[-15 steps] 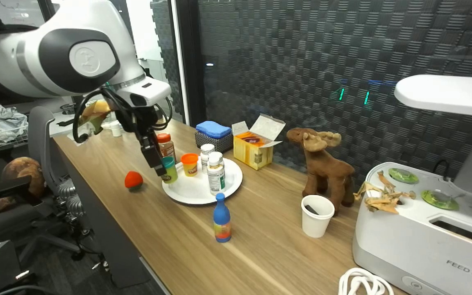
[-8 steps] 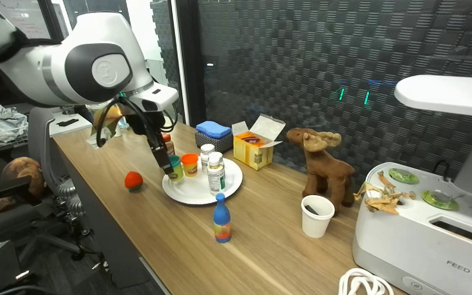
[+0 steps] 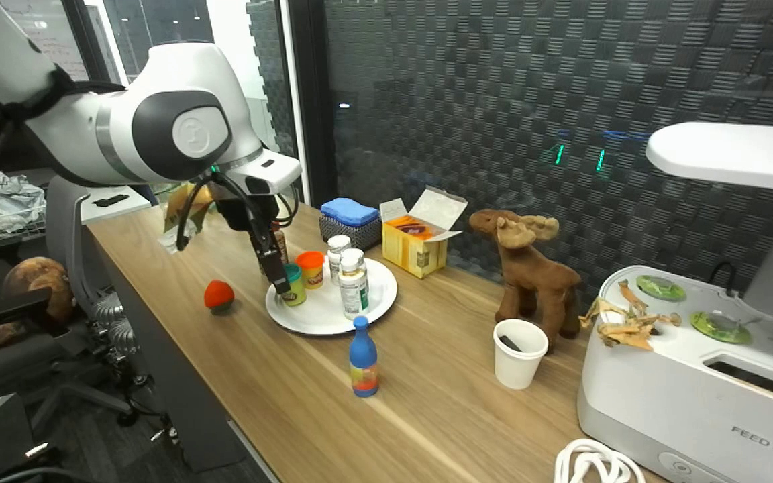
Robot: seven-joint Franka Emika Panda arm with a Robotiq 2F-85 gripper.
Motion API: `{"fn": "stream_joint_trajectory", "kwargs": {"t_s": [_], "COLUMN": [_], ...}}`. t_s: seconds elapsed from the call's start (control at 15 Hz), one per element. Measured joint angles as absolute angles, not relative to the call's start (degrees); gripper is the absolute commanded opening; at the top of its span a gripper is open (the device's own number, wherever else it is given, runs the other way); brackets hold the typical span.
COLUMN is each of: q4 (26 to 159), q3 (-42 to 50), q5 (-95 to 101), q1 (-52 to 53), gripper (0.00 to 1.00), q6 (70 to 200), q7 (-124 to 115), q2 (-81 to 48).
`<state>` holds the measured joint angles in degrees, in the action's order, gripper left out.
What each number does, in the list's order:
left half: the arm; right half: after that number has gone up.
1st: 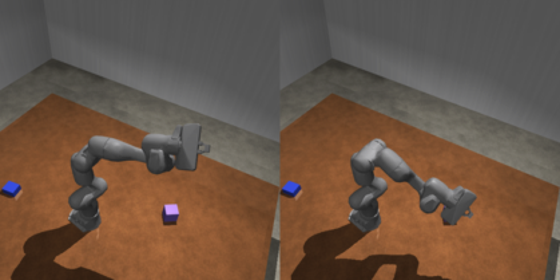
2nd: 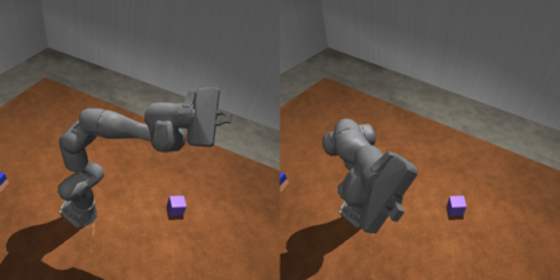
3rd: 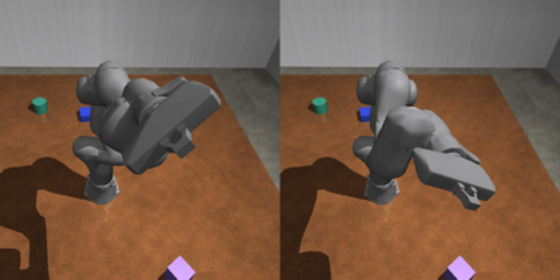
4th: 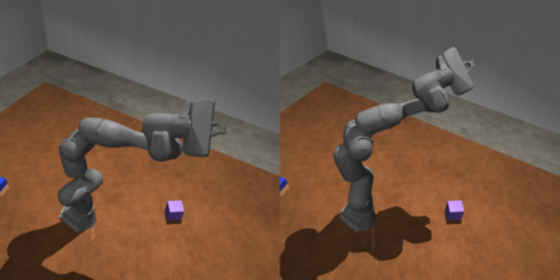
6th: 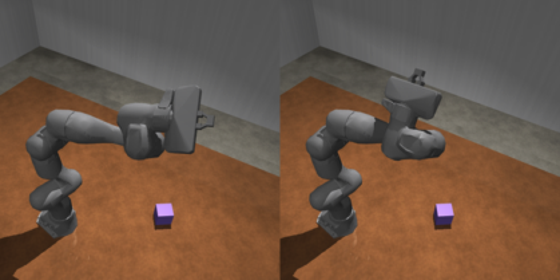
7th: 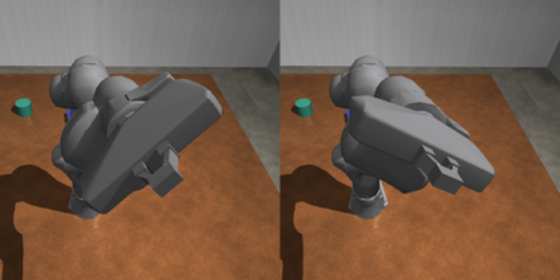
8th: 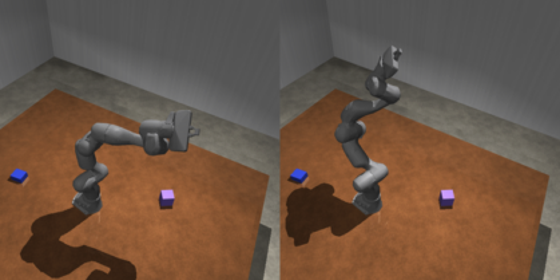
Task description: Put the bottles and orange plushie on the white plate one at a time
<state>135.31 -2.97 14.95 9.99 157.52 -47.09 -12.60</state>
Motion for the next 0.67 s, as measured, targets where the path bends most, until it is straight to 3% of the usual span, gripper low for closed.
{"fn": "stream_joint_trajectory", "kwargs": {"t_s": [0.07, 0.27, 0.67], "q4": [135.25, 135.3, 136.83], "q3": [-2.7, -2.4, -2.39], "q5": [14.95, 14.95, 15.68], "q1": [10.26, 10.9, 13.22], "gripper": [0.8, 0.99, 1.0], "q6": [157.53, 157.51, 157.66], "q7": [-46.98, -46.63, -46.62], "q2": [-12.65, -12.66, -10.08]}}
